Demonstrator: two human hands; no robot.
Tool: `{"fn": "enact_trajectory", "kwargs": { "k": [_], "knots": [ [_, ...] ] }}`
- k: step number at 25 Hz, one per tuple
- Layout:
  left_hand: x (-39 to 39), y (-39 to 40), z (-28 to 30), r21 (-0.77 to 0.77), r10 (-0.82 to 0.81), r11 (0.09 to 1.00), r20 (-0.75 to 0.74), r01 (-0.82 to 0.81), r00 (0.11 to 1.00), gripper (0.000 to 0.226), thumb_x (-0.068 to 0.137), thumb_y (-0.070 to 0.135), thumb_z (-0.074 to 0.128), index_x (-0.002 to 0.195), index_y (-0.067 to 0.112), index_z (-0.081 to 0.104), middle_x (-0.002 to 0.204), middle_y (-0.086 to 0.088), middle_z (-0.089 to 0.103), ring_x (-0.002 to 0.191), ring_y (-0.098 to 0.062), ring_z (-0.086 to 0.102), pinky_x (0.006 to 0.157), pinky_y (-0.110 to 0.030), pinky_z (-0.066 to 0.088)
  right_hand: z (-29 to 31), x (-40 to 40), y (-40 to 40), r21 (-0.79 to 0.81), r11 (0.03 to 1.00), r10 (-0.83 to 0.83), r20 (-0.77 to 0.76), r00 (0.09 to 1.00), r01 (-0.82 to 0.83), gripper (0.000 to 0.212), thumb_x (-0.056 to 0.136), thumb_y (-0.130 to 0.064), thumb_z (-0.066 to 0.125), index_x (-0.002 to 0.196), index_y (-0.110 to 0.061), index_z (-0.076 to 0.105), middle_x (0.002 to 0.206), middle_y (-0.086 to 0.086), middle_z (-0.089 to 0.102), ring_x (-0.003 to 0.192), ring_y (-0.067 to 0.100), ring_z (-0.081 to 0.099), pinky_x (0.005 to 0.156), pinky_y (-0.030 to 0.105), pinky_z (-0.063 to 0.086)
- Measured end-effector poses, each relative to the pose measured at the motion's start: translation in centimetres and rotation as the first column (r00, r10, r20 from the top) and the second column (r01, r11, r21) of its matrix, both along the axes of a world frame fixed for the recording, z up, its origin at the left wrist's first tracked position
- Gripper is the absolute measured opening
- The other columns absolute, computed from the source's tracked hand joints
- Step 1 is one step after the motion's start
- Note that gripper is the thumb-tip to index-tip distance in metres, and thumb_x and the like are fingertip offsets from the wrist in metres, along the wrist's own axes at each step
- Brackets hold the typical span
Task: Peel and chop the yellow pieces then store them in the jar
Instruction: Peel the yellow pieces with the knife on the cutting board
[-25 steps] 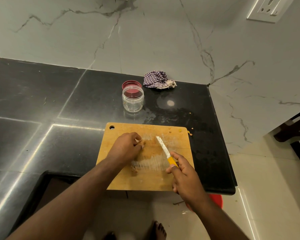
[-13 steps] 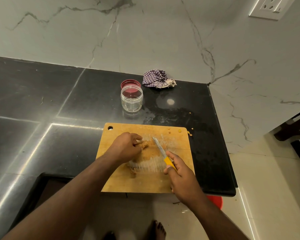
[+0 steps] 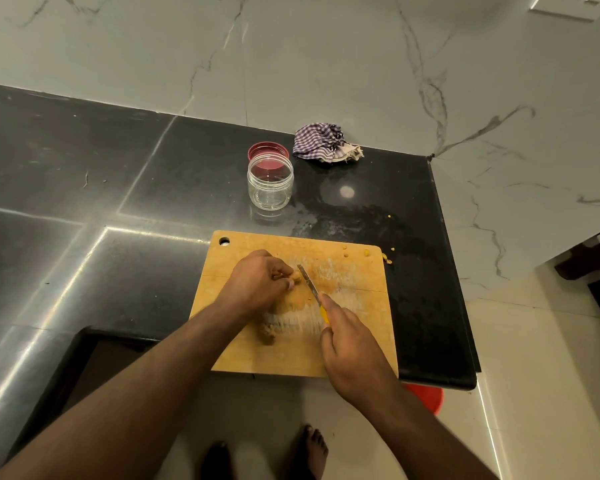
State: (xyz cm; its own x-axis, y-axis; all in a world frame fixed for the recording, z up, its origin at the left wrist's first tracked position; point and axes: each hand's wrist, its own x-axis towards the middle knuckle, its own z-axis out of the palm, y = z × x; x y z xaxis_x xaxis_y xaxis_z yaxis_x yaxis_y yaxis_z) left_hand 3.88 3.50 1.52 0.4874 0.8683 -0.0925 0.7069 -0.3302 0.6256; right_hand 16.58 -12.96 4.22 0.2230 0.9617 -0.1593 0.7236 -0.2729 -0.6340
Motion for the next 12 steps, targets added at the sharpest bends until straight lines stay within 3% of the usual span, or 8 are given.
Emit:
{"fn": "enact_trajectory", "kwargs": {
  "k": [6,12],
  "knots": [
    [0.0,0.2,-0.2,0.003,-0.001,1.0,-0.002,0.001,1.0,0.03,0.087,0.031,0.073,0.116,0.023,0.073,0.108,0.006,0.059,0.095,-0.01,0.055,0.072,-0.022,0.04,0.2,-0.4,0.3,-0.031,0.998,0.05,0.062,0.997,-0.048,0.053,0.104,-0.025,0.034,0.155,-0.029,0.019,0.122,-0.005,0.048,0.097,0.008,0.048,0.086,0.027,0.045],
    [0.1,0.3,-0.2,0.006,-0.021,1.0,-0.003,0.021,1.0,0.029,0.088,0.029,0.073,0.116,0.021,0.073,0.104,0.007,0.057,0.092,-0.008,0.054,0.073,-0.02,0.039,0.4,-0.7,1.8,-0.096,0.994,0.067,0.123,0.99,-0.056,0.053,0.103,-0.025,0.031,0.154,-0.03,0.016,0.125,0.001,0.05,0.103,0.017,0.051,0.09,0.035,0.048]
  ]
}}
